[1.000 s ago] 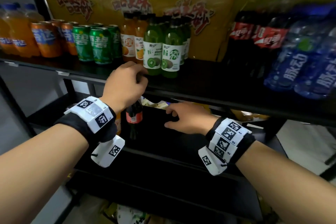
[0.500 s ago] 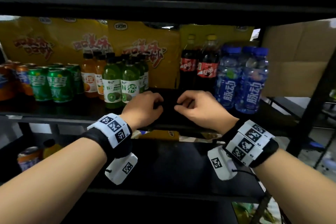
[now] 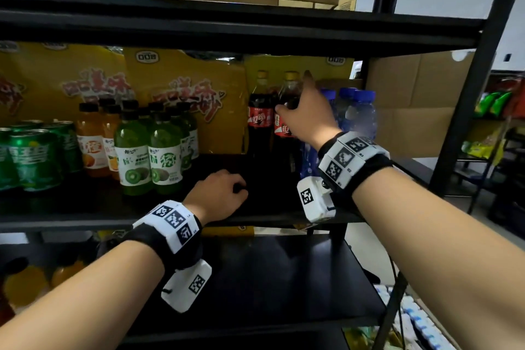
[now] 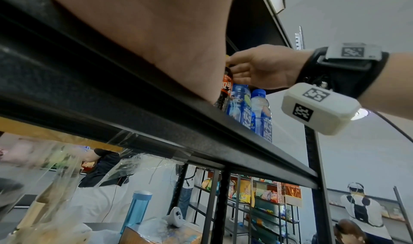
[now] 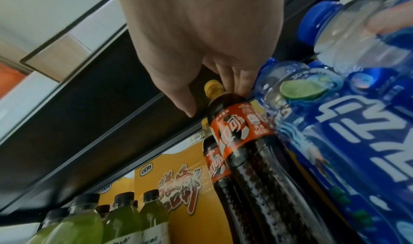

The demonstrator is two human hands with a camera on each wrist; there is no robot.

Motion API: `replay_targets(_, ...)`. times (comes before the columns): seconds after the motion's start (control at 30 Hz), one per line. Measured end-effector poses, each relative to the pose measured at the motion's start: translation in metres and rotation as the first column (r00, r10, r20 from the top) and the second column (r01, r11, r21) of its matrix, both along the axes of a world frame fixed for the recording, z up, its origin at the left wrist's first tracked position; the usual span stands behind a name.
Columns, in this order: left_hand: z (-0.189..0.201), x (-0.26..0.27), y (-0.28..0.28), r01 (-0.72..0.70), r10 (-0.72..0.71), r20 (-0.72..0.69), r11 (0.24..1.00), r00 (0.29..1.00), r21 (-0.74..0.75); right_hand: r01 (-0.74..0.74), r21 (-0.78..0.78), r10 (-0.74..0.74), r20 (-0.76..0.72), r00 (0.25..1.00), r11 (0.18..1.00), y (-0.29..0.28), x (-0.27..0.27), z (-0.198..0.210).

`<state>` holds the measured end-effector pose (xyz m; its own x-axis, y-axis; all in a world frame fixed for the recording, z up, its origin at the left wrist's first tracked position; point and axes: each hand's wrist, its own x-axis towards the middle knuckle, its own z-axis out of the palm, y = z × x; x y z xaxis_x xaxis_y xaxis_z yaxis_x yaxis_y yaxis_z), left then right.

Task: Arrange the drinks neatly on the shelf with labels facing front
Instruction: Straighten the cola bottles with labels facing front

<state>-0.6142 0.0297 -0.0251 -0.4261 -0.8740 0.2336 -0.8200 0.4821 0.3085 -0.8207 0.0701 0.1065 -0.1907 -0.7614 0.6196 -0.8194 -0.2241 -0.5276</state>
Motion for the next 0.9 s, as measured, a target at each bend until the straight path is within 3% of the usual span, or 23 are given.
replay_targets(0.23, -0.001, 0.002, -0.004, 0.005, -0.005, -0.003, 1.000, 1.000, 0.000, 0.066, -0.062, -0.070, -0.072, 0.995, 0.996, -0.014, 0.011, 0.000)
replay_targets(0.4, 0.000, 0.002, -0.006, 0.031, -0.032, -0.082, 0.999, 0.996, -0.010, -0.136, -0.022, 0.137, 0.076, 0.988, 0.991, -0.016, 0.020, -0.011)
replay_targets(0.5, 0.005, 0.001, -0.004, 0.075, -0.067, -0.270, 0.997, 0.961, 0.021, -0.180, -0.063, 0.188, 0.159, 0.969, 0.982, -0.018, 0.026, -0.011)
replay_targets(0.57, 0.012, -0.002, 0.001, 0.128, -0.075, -0.437, 0.988, 0.896, 0.092, -0.218, -0.101, 0.239, 0.313, 0.919, 0.971, -0.019, 0.029, -0.008)
replay_targets(0.67, 0.019, -0.007, 0.009, 0.244, -0.062, -0.663, 0.952, 0.746, 0.185, -0.349, -0.141, 0.369, 0.525, 0.767, 0.927, -0.019, 0.033, -0.008)
replay_targets(0.77, 0.019, -0.011, 0.014, 0.351, -0.026, -0.820, 0.911, 0.572, 0.216, -0.421, -0.156, 0.428, 0.576, 0.696, 0.894, -0.019, 0.038, -0.012)
replay_targets(0.9, 0.019, -0.018, 0.017, 0.368, -0.001, -0.905, 0.914, 0.426, 0.172, -0.487, -0.113, 0.446, 0.615, 0.651, 0.866, -0.018, 0.043, -0.032)
